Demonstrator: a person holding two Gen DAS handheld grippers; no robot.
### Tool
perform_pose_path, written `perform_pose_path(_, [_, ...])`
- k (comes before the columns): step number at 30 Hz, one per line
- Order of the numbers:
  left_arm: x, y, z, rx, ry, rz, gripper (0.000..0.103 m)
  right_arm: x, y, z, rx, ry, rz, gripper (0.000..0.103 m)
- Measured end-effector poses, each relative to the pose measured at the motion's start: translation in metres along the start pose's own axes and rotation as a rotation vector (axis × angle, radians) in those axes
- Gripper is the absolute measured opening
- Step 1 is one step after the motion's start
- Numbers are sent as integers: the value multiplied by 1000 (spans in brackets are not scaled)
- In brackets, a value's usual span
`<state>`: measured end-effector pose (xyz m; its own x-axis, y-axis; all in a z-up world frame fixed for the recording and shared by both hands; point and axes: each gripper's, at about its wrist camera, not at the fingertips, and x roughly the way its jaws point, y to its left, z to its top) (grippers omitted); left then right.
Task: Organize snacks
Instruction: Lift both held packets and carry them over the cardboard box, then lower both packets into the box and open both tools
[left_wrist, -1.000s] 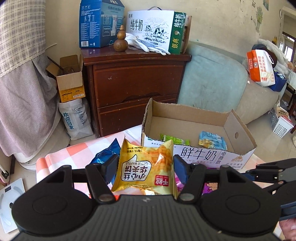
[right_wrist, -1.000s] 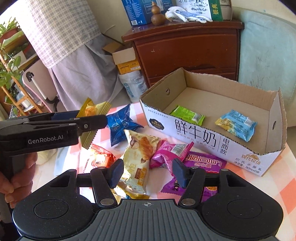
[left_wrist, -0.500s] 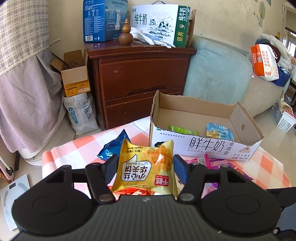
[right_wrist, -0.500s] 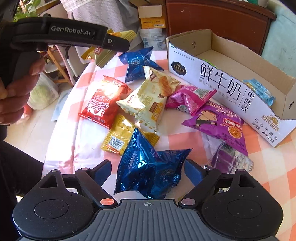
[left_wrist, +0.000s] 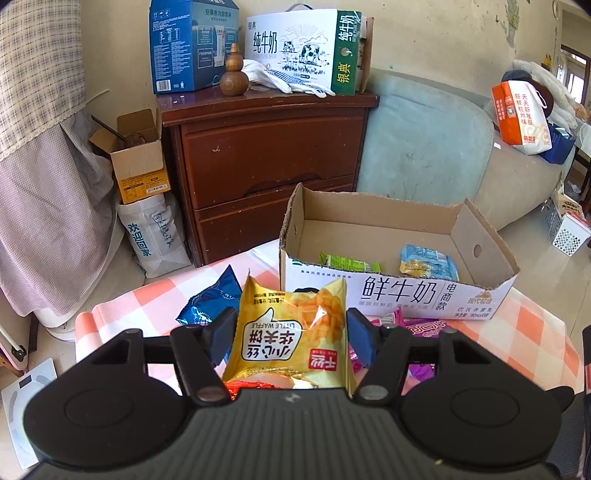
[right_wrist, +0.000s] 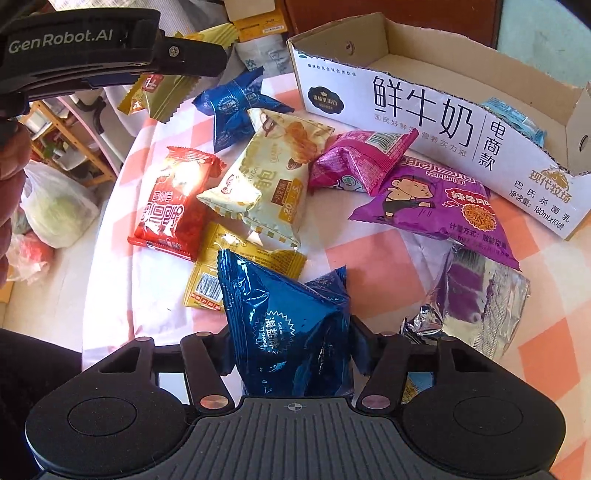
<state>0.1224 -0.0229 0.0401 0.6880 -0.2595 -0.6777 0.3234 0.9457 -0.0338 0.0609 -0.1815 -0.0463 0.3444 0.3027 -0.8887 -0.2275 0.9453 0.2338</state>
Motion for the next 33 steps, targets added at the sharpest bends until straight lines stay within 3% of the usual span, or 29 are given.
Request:
perform_pose_path(6, [0, -2, 2, -3, -3, 4, 63, -19, -6, 6, 23, -69, 11, 52])
perform_pose_path(11, [-1, -5, 9, -8, -23, -1, 63, -49, -15, 20, 55, -192, 13, 52])
perform_pose_path(19, [8, -19, 27, 9, -57, -9, 63, -79, -31, 47, 100, -360, -78, 52])
perform_pose_path(33, [45, -31, 60, -40, -61, -18, 63, -81, -72, 85, 288, -470, -103, 52])
